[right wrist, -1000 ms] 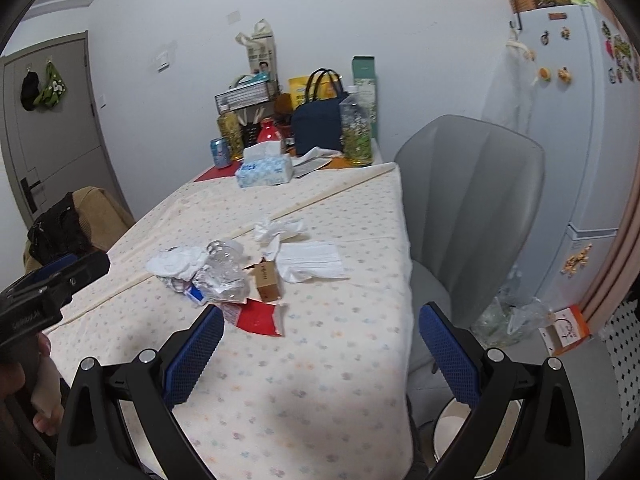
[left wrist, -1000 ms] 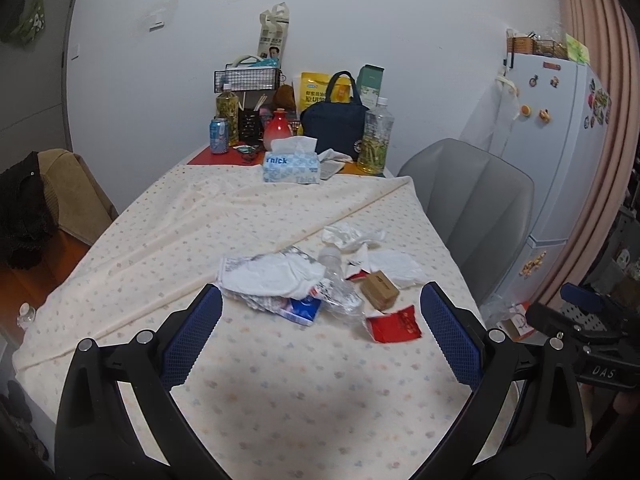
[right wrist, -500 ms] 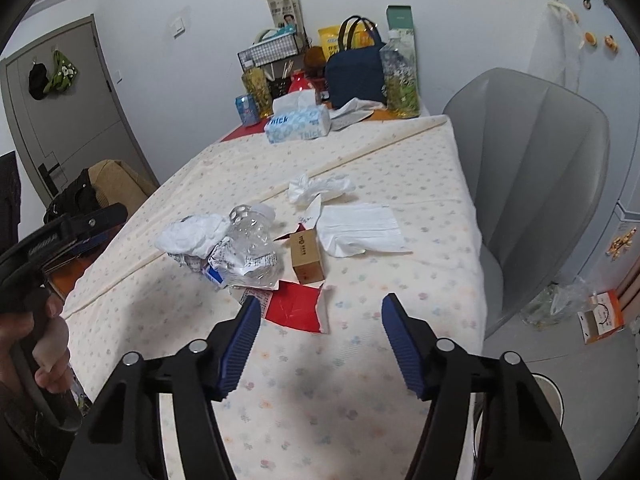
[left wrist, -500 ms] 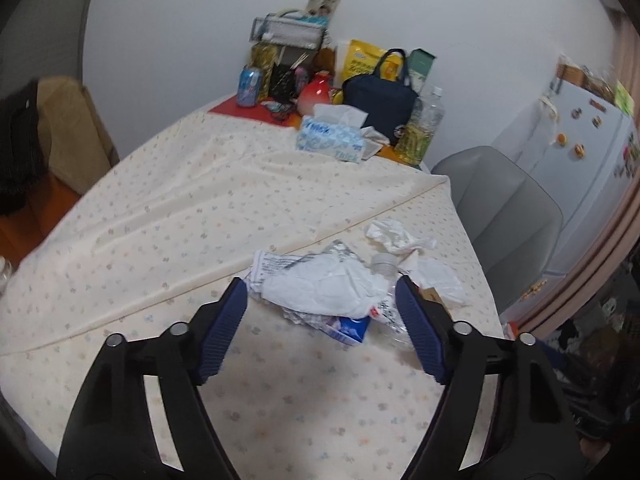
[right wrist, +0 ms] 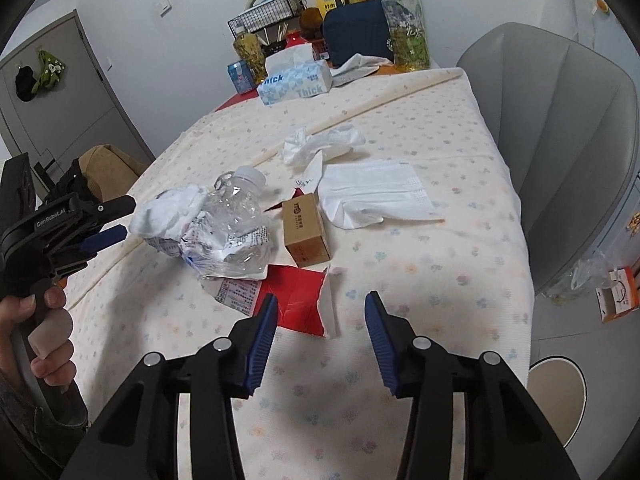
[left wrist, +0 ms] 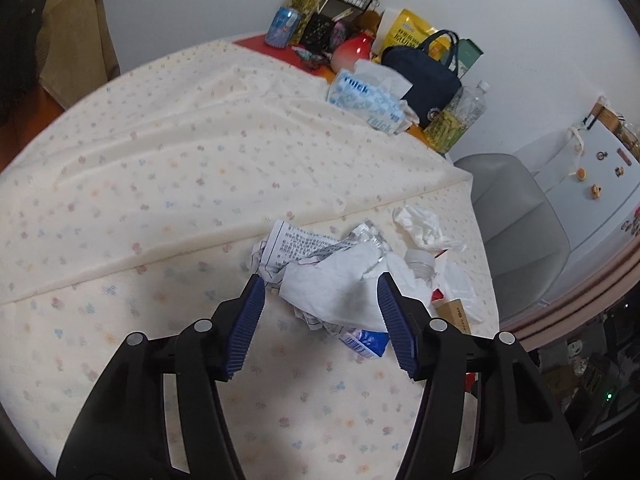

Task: Collect trash
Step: 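Lower the left tool onto the white tissue and close its fingers, then grasp the red wrapper with the right tool while the left tool carries tissue to the bin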

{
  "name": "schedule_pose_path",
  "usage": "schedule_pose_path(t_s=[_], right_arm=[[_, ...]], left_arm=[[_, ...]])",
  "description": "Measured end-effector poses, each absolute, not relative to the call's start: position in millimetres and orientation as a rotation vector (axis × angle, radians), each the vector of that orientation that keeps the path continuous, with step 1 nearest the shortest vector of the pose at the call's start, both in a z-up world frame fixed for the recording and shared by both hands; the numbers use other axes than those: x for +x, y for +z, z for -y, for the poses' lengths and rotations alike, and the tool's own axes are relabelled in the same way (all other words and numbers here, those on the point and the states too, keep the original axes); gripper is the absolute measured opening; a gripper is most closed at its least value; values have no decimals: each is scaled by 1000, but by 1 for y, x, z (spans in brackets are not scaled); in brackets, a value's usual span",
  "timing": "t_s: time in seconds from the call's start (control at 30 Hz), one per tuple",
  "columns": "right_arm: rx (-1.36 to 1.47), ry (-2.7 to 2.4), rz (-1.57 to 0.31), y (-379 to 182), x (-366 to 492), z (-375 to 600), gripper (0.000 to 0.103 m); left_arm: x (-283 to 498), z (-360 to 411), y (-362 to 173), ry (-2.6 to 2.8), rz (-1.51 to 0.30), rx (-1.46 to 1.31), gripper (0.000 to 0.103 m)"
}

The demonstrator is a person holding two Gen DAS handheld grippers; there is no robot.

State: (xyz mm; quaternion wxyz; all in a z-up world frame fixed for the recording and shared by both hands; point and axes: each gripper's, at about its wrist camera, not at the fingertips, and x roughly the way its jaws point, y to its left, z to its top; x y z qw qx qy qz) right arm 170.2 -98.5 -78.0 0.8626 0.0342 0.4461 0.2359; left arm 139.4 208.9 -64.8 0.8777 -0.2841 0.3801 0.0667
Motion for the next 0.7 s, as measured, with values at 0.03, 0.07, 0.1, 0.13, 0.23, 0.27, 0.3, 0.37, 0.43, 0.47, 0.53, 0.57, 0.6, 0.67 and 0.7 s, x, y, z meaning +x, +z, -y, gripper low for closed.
schedule_pose_path(t_s=[0.03,0.07,0.1,0.13,0.23,0.27,0.3,0.37,0.43,0.47,0.53,0.57,0.6,0.67,0.7], right_arm=[[77,495,-940,-80,172,99,44],[82,495,-944,-81,173,99,41],[85,498,-950,-83,174,99,38],[87,503,-952,-84,174,99,29],[90,522,-954,-83,175,98,12],[92,528,-951,-83,174,99,7],[95,534,-949,-82,173,99,5],[107,544,-944,-80,171,100,3],[117,553,-935,-77,168,102,3],[120,556,-931,-75,166,103,2],[127,566,-919,-70,161,105,2],[131,568,-909,-67,158,107,2],[135,569,-903,-64,155,109,2],[146,568,-891,-58,151,113,2],[155,566,-881,-54,147,118,2]], left_arm=[[141,-209,-68,138,-797,-605,55],[142,-211,-70,137,-800,-617,51],[142,-211,-72,135,-803,-629,40],[142,-211,-72,132,-802,-635,31],[136,-211,-68,126,-788,-638,11],[134,-211,-65,131,-781,-634,10],[130,-211,-63,136,-776,-630,10],[123,-212,-57,138,-760,-627,9],[117,-211,-48,139,-746,-619,7],[114,-211,-44,136,-735,-618,7],[108,-209,-35,132,-715,-611,5],[105,-207,-30,126,-703,-606,5],[102,-204,-24,118,-691,-596,4],[98,-196,-12,100,-673,-579,4],[95,-192,-7,89,-663,-570,4]])
